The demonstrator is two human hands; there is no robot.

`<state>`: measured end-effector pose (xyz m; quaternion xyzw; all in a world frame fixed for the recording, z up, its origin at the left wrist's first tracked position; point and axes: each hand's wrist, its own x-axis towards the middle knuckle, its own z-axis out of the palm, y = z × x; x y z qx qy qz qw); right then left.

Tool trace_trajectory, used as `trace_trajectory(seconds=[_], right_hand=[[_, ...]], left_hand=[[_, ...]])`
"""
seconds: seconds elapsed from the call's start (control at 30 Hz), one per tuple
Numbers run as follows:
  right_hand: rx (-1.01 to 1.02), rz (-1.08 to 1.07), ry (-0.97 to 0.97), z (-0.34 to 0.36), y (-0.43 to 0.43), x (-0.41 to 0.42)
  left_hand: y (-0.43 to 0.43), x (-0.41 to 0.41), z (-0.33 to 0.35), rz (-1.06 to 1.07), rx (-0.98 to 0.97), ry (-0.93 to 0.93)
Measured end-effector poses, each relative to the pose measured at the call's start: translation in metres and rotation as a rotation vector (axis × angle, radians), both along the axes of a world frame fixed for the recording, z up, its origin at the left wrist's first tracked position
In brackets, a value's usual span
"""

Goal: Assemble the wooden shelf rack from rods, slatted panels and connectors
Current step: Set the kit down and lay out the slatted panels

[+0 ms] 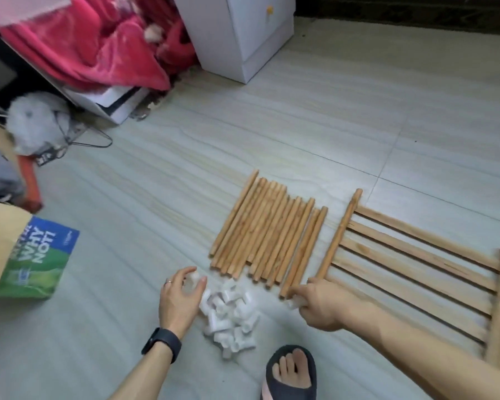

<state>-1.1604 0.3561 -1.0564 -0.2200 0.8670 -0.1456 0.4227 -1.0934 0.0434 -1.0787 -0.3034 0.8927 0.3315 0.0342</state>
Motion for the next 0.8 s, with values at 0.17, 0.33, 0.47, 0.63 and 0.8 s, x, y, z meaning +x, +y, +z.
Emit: trace_trajectory(seconds=[0.17, 0.33, 0.47, 0.63, 0.8], right_hand=[[-0.154, -0.389, -0.068, -0.036, -0.059, 0.035], [-0.214, -0.563, -0.131, -0.055, -0.080, 0.080], [-0.195, -0.445, -0.142, -0.055, -0.089, 0.087], [-0.166, -0.454, -0.019, -0.053, -0.089, 0.087], [-0.190, -0.469, -0.173, -0.044, -0.102, 0.082]], left_hand=[[-0.034, 0.017, -0.018, 0.022, 0.097, -0.164], [-0.040, 0.010, -0.032, 0.029, 0.243, -0.215], [-0.024, 0.008, -0.039, -0.073, 0.175, -0.279], [0.002, 0.006, -0.034, -0.195, 0.033, -0.285], [0.016, 0.012, -0.029, -0.357, -0.085, -0.391]])
